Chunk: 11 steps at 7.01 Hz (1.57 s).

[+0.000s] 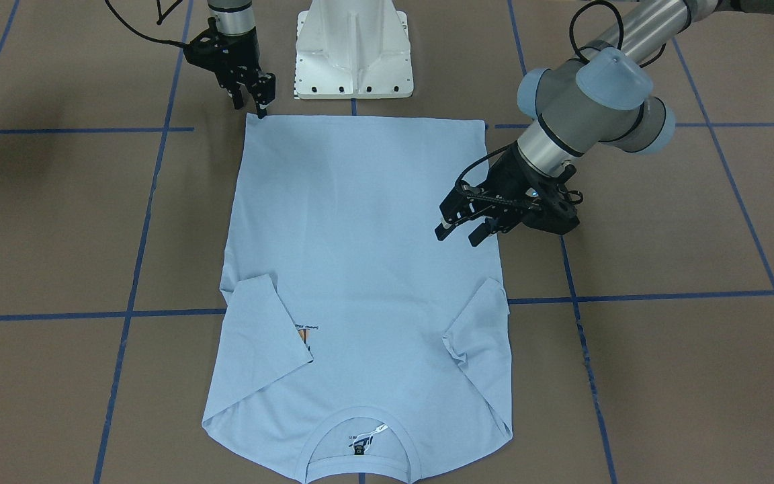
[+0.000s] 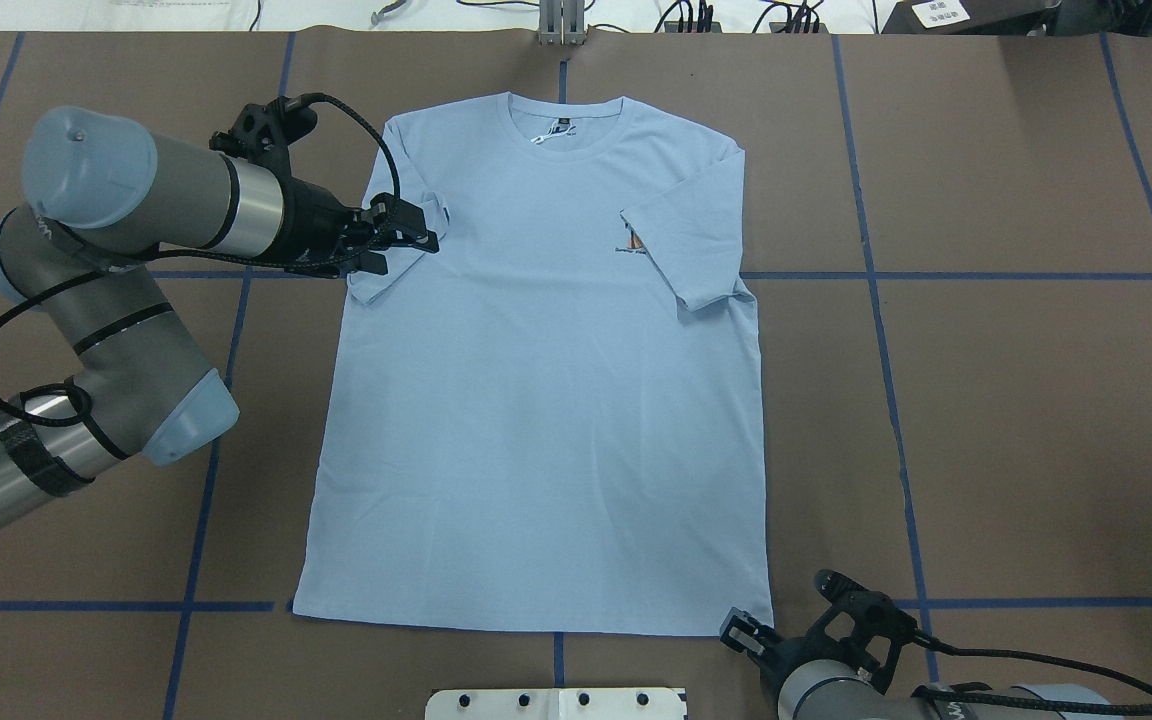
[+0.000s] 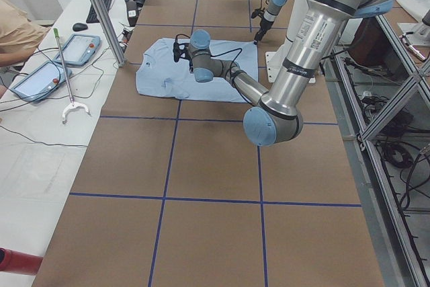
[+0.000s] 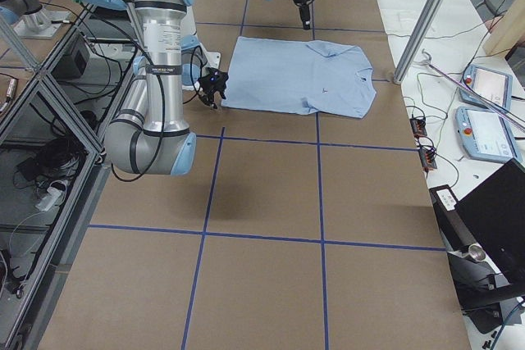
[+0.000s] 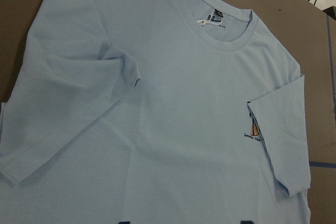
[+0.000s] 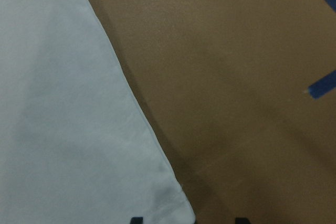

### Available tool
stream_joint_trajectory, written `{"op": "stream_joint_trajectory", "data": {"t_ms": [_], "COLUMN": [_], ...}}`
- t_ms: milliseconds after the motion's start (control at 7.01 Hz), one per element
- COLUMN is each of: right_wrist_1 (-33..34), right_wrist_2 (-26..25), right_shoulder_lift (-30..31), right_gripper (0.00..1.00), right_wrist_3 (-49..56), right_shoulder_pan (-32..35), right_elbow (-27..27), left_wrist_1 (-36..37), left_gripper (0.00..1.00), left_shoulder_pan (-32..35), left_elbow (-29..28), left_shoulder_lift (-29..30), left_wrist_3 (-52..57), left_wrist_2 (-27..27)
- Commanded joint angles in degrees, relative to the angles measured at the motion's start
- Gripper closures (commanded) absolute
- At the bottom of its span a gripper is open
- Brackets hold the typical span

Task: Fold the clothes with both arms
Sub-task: 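Move the right gripper to a hem corner while the left gripper moves to the other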

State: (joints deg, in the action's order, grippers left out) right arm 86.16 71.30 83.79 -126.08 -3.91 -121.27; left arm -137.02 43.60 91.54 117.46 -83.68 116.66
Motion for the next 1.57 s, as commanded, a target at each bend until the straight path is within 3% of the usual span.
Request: {"op": "stream_joint_trajectory", "data": {"t_ms": [0, 143, 285, 570, 713, 855, 1140, 1426], "right_wrist_1": [0.1, 0.1, 0.1, 0.1, 0.1, 0.1, 0.0, 0.0], "right_wrist_2": [0.0, 0.0, 0.0, 0.2, 0.2, 0.2, 0.1, 0.1], "right_shoulder_lift": [-0.2, -0.3, -0.2, -0.3, -0.3, -0.3, -0.1, -0.1], "right_gripper": [0.68, 0.91, 1.00, 1.00, 1.00, 1.00, 1.00, 1.00], "right_wrist_3": [0.0, 0.0, 0.0, 0.1, 0.1, 0.1, 0.1, 0.2], "right_shoulder_pan": [0.4, 0.4, 0.6, 1.4, 1.4, 1.4, 1.4, 1.6], "right_elbow": [0.0, -0.1, 0.1, -0.6, -0.8, -1.5, -2.2, -2.2], "left_wrist_1": [0.0, -0.1, 0.0, 0.0, 0.4, 2.1, 18.7, 18.9], "left_gripper": [0.24, 0.24, 0.24, 0.23, 0.23, 0.23, 0.24, 0.24], "left_shoulder_pan": [0.0, 0.0, 0.0, 0.0, -0.3, -4.6, -17.0, -25.8], "left_elbow": [0.0, 0.0, 0.0, 0.3, 1.1, 5.4, 20.7, 26.5], "left_shoulder_lift": [0.0, 0.0, -0.1, -0.3, -0.1, -2.9, -10.5, -21.5], "left_wrist_3": [0.1, 0.1, 0.1, -0.3, -5.5, -9.6, -13.9, -17.1], "left_wrist_2": [0.0, 0.0, 0.0, 0.0, -0.5, -4.3, -19.1, -25.9]}}
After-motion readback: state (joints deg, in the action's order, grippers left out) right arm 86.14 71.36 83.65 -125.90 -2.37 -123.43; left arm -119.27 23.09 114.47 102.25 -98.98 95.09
